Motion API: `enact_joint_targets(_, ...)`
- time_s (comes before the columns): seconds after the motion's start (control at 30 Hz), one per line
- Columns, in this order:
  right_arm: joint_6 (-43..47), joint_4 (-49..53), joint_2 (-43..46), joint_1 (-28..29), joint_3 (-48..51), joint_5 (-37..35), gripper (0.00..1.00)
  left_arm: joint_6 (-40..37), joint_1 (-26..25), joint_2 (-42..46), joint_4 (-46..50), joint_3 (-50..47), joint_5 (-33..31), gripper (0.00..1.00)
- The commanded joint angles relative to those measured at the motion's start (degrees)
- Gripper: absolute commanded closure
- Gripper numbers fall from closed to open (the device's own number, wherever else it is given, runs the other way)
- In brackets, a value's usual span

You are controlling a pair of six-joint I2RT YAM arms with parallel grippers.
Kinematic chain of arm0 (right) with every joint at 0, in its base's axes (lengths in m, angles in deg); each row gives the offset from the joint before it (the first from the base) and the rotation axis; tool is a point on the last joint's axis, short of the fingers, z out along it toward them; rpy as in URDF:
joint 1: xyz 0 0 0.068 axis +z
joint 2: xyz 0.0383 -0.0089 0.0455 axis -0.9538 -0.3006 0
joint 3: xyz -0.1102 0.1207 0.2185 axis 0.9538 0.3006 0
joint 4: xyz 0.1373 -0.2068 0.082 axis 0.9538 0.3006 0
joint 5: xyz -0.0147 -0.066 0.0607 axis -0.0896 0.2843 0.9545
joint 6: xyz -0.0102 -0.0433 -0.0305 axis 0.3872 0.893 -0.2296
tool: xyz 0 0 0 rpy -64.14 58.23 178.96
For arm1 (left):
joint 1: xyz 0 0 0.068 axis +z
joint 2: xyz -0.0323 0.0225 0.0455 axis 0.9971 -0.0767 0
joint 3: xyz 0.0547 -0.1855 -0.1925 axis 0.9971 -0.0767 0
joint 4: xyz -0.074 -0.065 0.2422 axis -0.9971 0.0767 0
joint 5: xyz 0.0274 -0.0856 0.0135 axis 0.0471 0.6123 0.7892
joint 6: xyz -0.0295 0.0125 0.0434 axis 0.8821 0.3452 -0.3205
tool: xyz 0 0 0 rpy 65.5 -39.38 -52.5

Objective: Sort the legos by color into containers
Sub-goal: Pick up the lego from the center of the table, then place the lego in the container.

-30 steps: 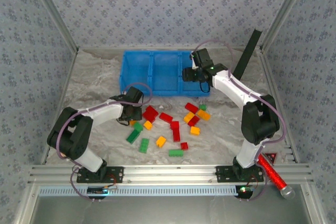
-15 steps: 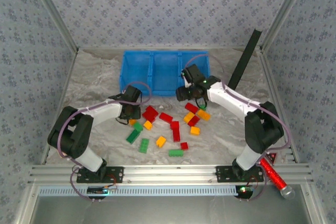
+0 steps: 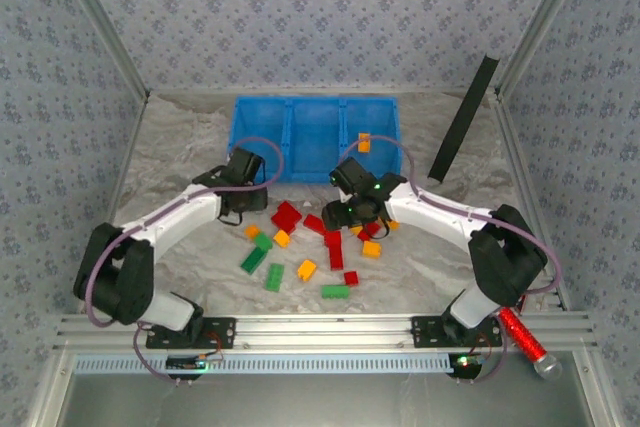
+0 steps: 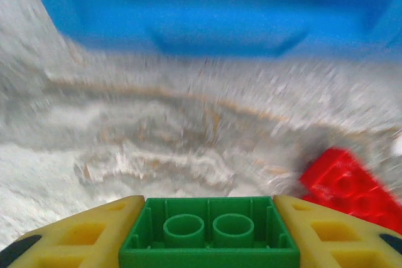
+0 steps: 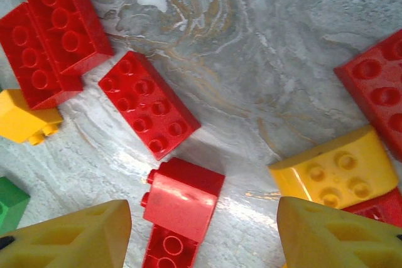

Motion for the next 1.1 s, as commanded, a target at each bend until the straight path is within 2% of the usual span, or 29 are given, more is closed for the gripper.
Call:
enact_joint_targets(0.0,-1.25,-1.06,-1.43,0.94,0.84,1.63,0.35,-2.29,0.26,1.98,2.09,5.17,-3.41,0.57)
enact_joint_targets(0.2,-1.86,-2.27,-2.66,2.19,0.42,1.46,0.34,-5.21,0.86,-3.40,-0.61,13.46,-5.96,0.57)
enact_joint_targets(0.63,-3.34,-1.56,-3.66,4.57,0.32,-0.19,0.33,-6.77,5.51,-25.72,-0.83,29.13,-3.69,0.58)
enact_joint_targets(1.07,-2.84,1.01,-7.92,5.60,-1.15,-3.82,0.30,-6.18,5.62,-36.30,0.48,34.00,-0.55,0.56)
